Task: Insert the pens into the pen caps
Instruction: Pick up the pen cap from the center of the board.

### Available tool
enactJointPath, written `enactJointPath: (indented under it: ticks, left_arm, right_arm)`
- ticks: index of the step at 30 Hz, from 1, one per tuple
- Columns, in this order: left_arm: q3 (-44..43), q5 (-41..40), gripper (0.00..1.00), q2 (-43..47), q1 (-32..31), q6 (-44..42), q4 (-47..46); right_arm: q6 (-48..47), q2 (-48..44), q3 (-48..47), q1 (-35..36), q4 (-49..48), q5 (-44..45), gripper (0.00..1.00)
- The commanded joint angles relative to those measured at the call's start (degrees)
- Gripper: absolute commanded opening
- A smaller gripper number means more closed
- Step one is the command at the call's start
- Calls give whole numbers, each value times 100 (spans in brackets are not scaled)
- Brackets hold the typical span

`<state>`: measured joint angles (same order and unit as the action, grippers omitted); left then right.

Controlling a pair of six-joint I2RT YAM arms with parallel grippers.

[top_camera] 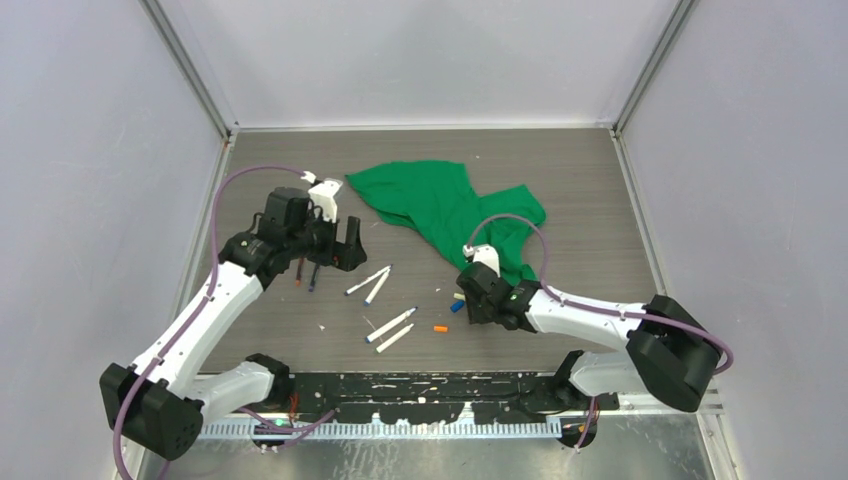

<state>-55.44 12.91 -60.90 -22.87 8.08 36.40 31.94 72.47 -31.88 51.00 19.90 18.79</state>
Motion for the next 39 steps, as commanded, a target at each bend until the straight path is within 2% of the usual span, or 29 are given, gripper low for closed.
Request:
enactJointPath:
  ticks: [1, 7, 15, 25, 32, 39]
  left_arm:
    - [-13, 68, 90, -30, -33, -29, -274]
    - [-29, 85, 90, -17, -53, -31, -241]
    - [-6, 29, 90, 30, -69, -47, -239]
    - [-16, 107, 90, -40, -99, -29, -239]
    - [-16, 116, 90, -5, -151, -17, -238]
    - [1, 100, 90, 52, -204, -17, -229]
  right_arm:
    - [-680, -57, -413, -12, -164, 2, 41]
    - [-1444, 775, -977, -129, -359, -500, 38]
    - [-1841, 1351, -1311, -258, -394, -756, 37]
    - [-1963, 1621, -1546, -345, -421, -891, 38]
    - [-1693, 1182, -1088, -256, -473, -1252, 37]
    - [-1598, 1296, -1033, -43, -364, -963, 38]
